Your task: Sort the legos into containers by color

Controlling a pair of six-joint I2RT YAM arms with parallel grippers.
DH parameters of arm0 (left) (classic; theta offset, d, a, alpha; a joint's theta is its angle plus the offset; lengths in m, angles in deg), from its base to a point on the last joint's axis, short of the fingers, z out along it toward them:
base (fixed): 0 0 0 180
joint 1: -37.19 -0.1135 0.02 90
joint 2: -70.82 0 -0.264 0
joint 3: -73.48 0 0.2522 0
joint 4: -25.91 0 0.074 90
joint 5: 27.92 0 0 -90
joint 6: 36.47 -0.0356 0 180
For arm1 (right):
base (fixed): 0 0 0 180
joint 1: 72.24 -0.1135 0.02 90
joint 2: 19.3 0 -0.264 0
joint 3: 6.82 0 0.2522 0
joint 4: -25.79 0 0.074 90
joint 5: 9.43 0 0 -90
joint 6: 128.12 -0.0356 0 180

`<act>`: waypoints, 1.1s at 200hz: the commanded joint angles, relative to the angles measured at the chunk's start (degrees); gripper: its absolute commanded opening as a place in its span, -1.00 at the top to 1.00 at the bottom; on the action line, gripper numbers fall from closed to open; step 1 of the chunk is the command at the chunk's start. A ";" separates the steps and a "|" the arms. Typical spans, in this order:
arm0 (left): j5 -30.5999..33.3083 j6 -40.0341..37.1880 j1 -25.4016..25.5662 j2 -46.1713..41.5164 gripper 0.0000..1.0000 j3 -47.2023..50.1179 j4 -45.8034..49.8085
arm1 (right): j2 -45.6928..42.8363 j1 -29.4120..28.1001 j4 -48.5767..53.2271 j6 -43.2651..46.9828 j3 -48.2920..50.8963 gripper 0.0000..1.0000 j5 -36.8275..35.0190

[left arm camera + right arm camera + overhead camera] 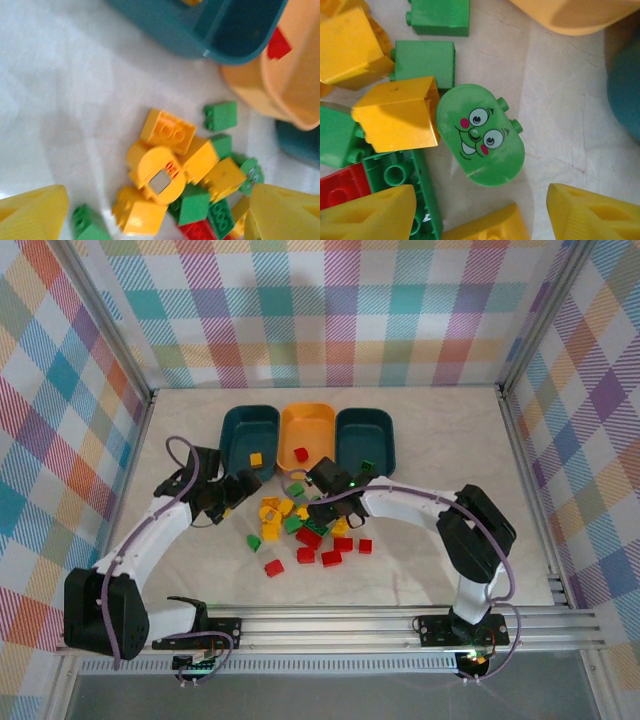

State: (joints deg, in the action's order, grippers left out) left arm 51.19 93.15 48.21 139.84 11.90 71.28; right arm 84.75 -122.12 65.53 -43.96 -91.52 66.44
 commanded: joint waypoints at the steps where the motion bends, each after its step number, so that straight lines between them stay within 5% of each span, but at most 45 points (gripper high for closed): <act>1: -1.21 -1.14 0.31 -6.02 -0.89 1.67 2.52 | 2.00 0.22 4.73 7.56 -2.84 -0.41 -0.73; 93: -2.09 -2.50 0.31 -4.81 -0.93 -3.21 3.30 | 9.79 3.46 2.59 14.17 -8.67 -0.28 -1.89; 175: -1.50 -2.17 0.27 -5.46 -0.93 -1.58 2.15 | 13.42 4.45 1.91 15.91 -11.82 -0.16 6.98; 220: -1.05 -1.55 0.31 -7.85 -0.93 0.35 2.39 | 11.22 4.28 0.07 14.70 -8.32 0.31 6.12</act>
State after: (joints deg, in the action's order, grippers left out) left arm 50.12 91.64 48.30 133.91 10.81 73.60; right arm 97.65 -117.62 67.12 -28.90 -101.58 71.29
